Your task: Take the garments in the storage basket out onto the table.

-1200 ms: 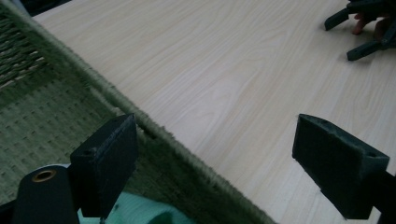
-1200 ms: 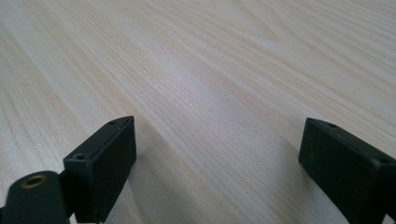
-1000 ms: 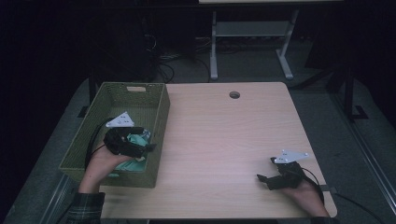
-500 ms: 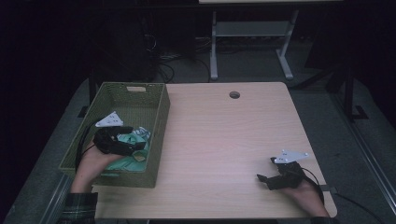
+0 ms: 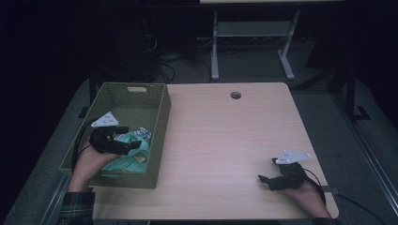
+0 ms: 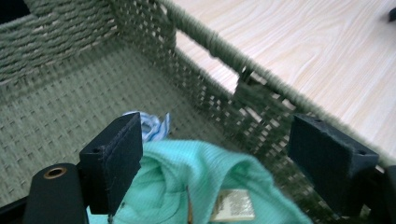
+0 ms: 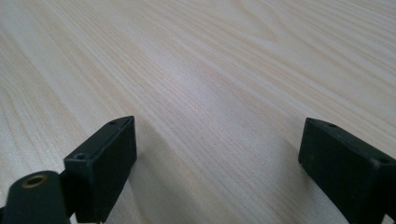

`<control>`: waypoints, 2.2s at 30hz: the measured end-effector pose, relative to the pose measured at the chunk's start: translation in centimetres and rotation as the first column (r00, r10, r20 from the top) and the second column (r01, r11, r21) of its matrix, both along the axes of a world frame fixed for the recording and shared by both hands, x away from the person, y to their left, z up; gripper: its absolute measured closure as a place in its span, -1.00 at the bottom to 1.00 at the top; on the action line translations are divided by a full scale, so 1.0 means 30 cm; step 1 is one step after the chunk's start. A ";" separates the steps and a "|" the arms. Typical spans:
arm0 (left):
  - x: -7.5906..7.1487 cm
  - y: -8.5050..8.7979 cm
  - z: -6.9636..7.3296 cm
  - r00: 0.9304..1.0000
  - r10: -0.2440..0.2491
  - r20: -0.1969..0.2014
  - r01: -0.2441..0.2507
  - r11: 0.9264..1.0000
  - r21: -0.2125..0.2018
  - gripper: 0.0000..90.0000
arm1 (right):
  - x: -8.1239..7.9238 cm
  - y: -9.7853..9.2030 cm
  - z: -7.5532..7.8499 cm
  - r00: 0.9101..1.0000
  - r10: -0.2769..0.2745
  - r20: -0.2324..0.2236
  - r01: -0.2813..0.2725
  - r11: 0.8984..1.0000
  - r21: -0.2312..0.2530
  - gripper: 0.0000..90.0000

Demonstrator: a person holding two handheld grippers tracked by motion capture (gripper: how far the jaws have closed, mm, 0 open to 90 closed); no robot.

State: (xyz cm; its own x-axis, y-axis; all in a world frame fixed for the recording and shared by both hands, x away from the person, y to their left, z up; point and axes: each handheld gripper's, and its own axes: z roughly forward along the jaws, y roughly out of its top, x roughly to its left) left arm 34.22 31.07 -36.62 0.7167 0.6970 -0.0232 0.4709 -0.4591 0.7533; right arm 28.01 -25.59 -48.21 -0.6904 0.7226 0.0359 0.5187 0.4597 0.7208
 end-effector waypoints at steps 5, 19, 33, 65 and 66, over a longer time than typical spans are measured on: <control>0.008 0.005 -0.019 1.000 -0.014 0.004 0.014 0.999 0.033 -0.56 | 0.000 0.000 0.000 1.000 0.000 0.001 0.000 1.000 -0.001 -0.75; 0.028 0.003 -0.068 0.998 -0.019 -0.053 0.022 0.998 0.060 -0.46 | 0.000 0.000 0.000 1.000 -0.001 0.000 0.001 1.000 0.000 -0.75; 0.040 -0.033 -0.109 0.991 -0.019 -0.133 0.041 0.986 0.160 -0.41 | 0.000 0.000 0.000 1.000 0.000 0.001 0.000 1.000 -0.002 -0.75; 0.061 -0.063 -0.151 0.961 0.016 -0.275 0.058 0.964 0.261 0.79 | 0.000 -0.001 0.000 1.000 -0.001 0.001 0.001 1.000 -0.002 -0.75; 0.062 -0.063 -0.148 0.964 0.015 -0.266 0.058 0.963 0.264 0.84 | 0.000 0.000 0.000 1.000 -0.001 0.001 0.001 1.000 -0.001 -0.75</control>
